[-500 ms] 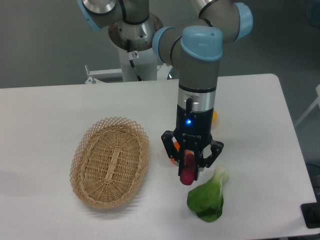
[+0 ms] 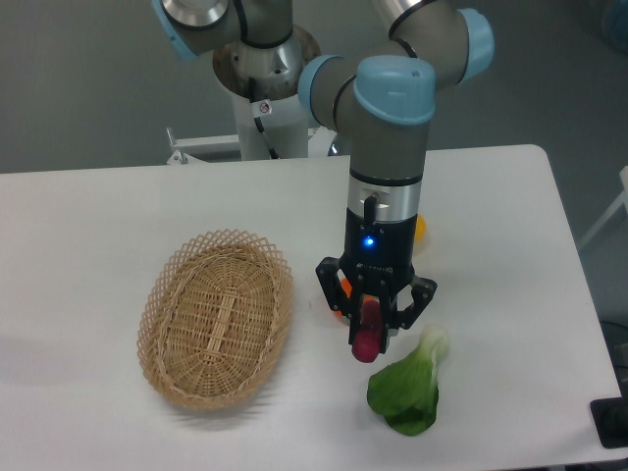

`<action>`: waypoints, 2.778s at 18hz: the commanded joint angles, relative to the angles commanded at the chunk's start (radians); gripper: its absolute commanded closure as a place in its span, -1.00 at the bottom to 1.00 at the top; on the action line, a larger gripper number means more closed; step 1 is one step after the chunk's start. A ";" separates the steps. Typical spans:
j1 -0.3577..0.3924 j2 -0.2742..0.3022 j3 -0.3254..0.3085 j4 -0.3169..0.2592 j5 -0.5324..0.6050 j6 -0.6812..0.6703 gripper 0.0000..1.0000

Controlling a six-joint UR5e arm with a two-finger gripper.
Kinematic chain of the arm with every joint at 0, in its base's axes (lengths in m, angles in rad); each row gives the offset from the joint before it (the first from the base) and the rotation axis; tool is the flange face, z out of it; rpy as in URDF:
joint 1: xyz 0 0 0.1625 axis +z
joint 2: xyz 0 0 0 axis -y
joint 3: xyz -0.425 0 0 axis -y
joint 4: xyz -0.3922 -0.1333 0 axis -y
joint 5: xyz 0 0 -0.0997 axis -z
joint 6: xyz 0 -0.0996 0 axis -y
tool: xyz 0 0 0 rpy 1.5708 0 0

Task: Place the sweet potato in the basket

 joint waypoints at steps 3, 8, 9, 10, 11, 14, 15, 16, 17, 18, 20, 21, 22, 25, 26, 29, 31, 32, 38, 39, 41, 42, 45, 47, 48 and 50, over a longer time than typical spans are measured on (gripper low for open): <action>-0.008 0.041 -0.060 -0.011 0.026 -0.002 0.23; -0.089 0.098 -0.179 -0.015 0.141 -0.006 0.23; -0.119 0.101 -0.202 -0.017 0.184 -0.006 0.23; -0.152 0.100 -0.222 -0.017 0.221 -0.009 0.23; -0.185 0.097 -0.238 -0.017 0.251 -0.023 0.23; -0.264 0.057 -0.261 -0.012 0.316 -0.090 0.23; -0.293 0.040 -0.259 -0.011 0.342 -0.098 0.23; -0.323 0.020 -0.258 -0.011 0.369 -0.101 0.23; -0.350 0.002 -0.255 -0.011 0.396 -0.109 0.23; -0.368 -0.014 -0.252 -0.009 0.412 -0.121 0.22; -0.402 -0.050 -0.249 -0.003 0.426 -0.149 0.22; -0.414 -0.061 -0.246 -0.003 0.436 -0.149 0.22; -0.425 -0.067 -0.246 -0.002 0.439 -0.150 0.20; -0.459 -0.098 -0.247 -0.005 0.485 -0.158 0.19; -0.472 -0.103 -0.249 -0.005 0.497 -0.161 0.18; -0.480 -0.117 -0.247 -0.003 0.500 -0.163 0.17; -0.482 -0.121 -0.247 -0.002 0.499 -0.161 0.14; -0.486 -0.124 -0.247 -0.002 0.499 -0.160 0.06; -0.486 -0.098 -0.227 -0.006 0.514 -0.163 -1.00; -0.485 -0.092 -0.213 -0.008 0.517 -0.163 -1.00; -0.451 -0.063 -0.184 -0.009 0.514 -0.163 -1.00; -0.416 -0.046 -0.177 -0.009 0.503 -0.163 -1.00; -0.344 -0.018 -0.155 -0.011 0.477 -0.152 -1.00; -0.296 -0.011 -0.161 -0.020 0.477 -0.143 -1.00; -0.276 -0.008 -0.164 -0.011 0.479 -0.126 -1.00; -0.232 -0.005 -0.134 -0.009 0.474 -0.069 -1.00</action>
